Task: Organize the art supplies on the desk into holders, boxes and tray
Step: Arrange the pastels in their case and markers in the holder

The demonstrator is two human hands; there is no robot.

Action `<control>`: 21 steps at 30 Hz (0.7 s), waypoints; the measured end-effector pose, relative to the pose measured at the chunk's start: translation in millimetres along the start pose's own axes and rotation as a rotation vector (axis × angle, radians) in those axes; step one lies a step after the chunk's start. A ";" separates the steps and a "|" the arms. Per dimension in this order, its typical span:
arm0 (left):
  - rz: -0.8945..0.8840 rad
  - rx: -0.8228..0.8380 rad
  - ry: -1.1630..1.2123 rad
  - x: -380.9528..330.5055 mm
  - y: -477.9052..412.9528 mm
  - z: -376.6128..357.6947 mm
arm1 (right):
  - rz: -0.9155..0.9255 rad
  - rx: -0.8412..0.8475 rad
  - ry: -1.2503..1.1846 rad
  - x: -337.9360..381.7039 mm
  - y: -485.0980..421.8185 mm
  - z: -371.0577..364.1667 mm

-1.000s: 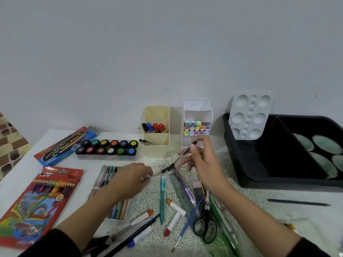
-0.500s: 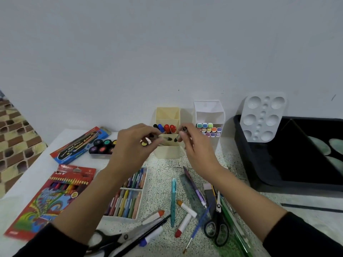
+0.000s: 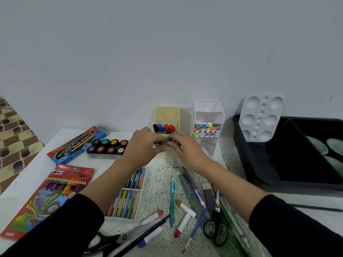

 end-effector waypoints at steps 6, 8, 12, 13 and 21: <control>-0.012 -0.016 -0.066 -1.3 -1.7 -0.9 | -0.004 0.011 0.027 1.0 3.2 0.9; -0.008 -0.053 -0.075 -1.8 -0.3 0.7 | -0.009 0.019 0.013 1.0 6.5 1.7; 0.068 -0.059 -0.128 2.7 5.2 -1.1 | -0.051 0.047 0.001 0.3 15.4 3.8; 0.082 -0.050 -0.138 4.5 7.0 -2.4 | -0.068 0.051 -0.009 0.7 19.1 5.3; 0.047 -0.219 -0.064 -24.0 43.1 10.1 | -0.223 0.033 -0.268 3.0 69.7 31.5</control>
Point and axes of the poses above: each hand's wrist, its own y-axis away from the middle knuckle, its own z-axis out of the back of the hand, x = y × z, the point moved 4 cm from there along -y, towards the middle knuckle, and after that the axes turned 4 degrees about -z, right-handed, at the moved point
